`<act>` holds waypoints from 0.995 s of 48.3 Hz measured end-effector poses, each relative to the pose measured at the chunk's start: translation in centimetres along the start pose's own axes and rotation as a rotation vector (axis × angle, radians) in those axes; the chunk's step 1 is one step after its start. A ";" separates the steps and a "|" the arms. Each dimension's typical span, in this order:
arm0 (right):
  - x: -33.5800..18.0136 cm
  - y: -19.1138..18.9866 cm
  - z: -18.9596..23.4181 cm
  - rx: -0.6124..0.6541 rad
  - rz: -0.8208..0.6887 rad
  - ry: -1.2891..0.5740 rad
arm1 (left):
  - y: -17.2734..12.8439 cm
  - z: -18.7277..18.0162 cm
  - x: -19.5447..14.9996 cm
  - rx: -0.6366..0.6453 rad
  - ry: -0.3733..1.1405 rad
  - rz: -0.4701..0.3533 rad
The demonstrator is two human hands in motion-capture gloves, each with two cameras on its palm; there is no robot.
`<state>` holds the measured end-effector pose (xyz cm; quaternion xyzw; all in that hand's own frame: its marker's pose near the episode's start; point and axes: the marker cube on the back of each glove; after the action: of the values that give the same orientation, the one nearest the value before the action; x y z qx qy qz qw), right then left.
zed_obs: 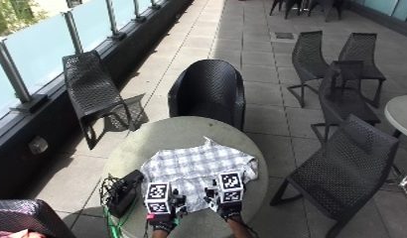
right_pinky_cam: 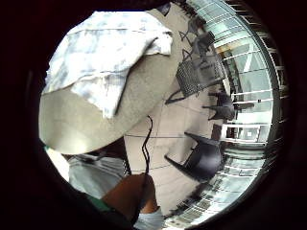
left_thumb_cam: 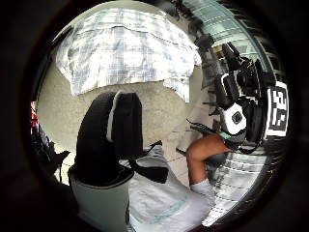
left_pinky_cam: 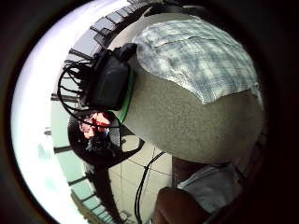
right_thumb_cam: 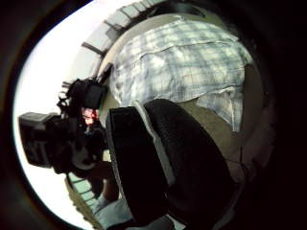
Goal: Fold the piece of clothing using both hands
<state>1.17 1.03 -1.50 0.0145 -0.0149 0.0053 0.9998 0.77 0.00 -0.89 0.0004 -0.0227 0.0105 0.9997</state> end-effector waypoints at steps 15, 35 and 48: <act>2.4 -1.3 1.7 -0.016 0.036 0.042 | -1.7 1.6 -0.7 0.005 0.009 -0.035; 4.3 -5.3 8.3 -0.125 0.043 0.084 | -6.8 8.6 -1.1 -0.154 -0.039 -0.017; 3.5 -2.8 5.6 -0.171 -0.027 0.127 | -7.6 12.0 -1.6 -0.275 0.050 0.041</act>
<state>4.50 -1.93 4.14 -0.0712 0.0482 -0.0085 0.9963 -1.20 -7.69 11.05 -0.1373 0.0010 0.0277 0.9901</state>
